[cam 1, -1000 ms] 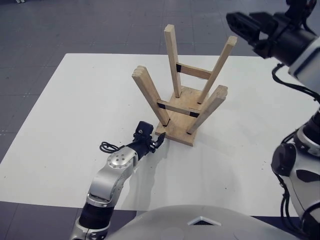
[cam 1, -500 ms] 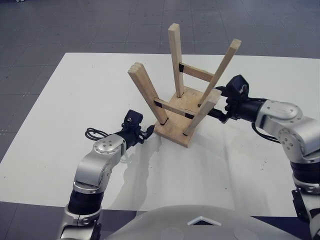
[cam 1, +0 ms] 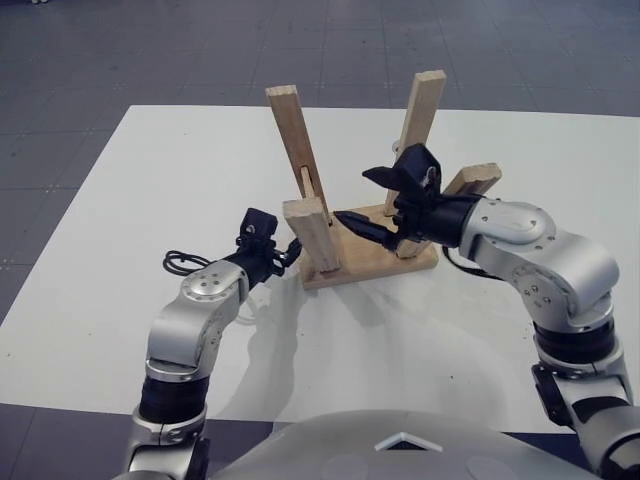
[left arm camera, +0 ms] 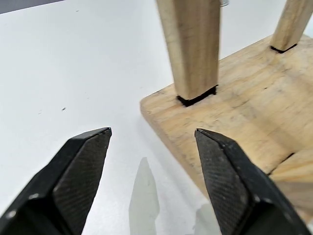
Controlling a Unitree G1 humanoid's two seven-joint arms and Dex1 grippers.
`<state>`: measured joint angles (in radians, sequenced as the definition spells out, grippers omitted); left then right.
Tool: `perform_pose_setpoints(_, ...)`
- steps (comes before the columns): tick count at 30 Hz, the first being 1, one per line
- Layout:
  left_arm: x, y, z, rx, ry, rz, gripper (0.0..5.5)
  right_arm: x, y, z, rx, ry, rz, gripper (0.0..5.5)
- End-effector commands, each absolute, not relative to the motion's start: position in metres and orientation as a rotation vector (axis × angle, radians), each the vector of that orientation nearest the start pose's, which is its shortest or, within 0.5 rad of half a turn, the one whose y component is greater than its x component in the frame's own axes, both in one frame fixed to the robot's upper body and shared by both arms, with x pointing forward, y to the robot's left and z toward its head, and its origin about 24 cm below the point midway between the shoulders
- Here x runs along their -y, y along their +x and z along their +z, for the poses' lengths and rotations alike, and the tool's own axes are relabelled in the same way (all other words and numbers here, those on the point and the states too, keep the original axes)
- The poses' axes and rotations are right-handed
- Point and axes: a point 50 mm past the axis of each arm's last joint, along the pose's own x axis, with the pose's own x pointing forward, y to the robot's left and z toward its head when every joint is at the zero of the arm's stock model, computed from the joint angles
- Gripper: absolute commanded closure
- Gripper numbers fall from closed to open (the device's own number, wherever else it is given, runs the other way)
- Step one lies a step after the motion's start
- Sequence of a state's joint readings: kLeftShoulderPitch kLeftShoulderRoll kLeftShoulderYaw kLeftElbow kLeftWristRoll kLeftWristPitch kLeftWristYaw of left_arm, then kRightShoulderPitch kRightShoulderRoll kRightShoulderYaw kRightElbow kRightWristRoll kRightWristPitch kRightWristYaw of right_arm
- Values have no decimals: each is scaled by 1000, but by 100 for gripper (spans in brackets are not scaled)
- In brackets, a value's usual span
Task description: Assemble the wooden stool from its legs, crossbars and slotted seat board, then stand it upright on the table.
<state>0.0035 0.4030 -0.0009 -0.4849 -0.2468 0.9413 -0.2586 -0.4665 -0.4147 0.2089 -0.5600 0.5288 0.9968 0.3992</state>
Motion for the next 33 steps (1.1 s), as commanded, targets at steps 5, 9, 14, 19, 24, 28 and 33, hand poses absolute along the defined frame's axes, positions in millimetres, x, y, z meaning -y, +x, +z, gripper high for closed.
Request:
perform_pose_setpoints(5, -252, 250, 139, -361, 231, -200, 232, 92, 258, 220, -59, 58, 918, 140)
perform_pose_setpoints(9, -245, 242, 193, -279, 117, -468, 232, 107, 266, 269, 69, 281, 943, 140)
perform_pose_setpoints(14, -226, 213, 250, -172, 85, -836, 183, 158, 263, 351, 245, 396, 1049, 71)
perform_pose_setpoints(19, -215, 192, 255, -236, 29, -1100, 131, 233, 281, 312, 13, 306, 1078, 23)
perform_pose_setpoints(24, -188, 193, 236, -296, 3, -1247, 131, 273, 293, 243, -269, 172, 1132, 23)
perform_pose_setpoints(28, -168, 194, 227, -307, -13, -1323, 131, 287, 300, 218, -393, 48, 1168, 23)
perform_pose_setpoints(33, -158, 205, 207, -346, 18, -1226, 131, 288, 298, 197, -492, -89, 1253, 23)
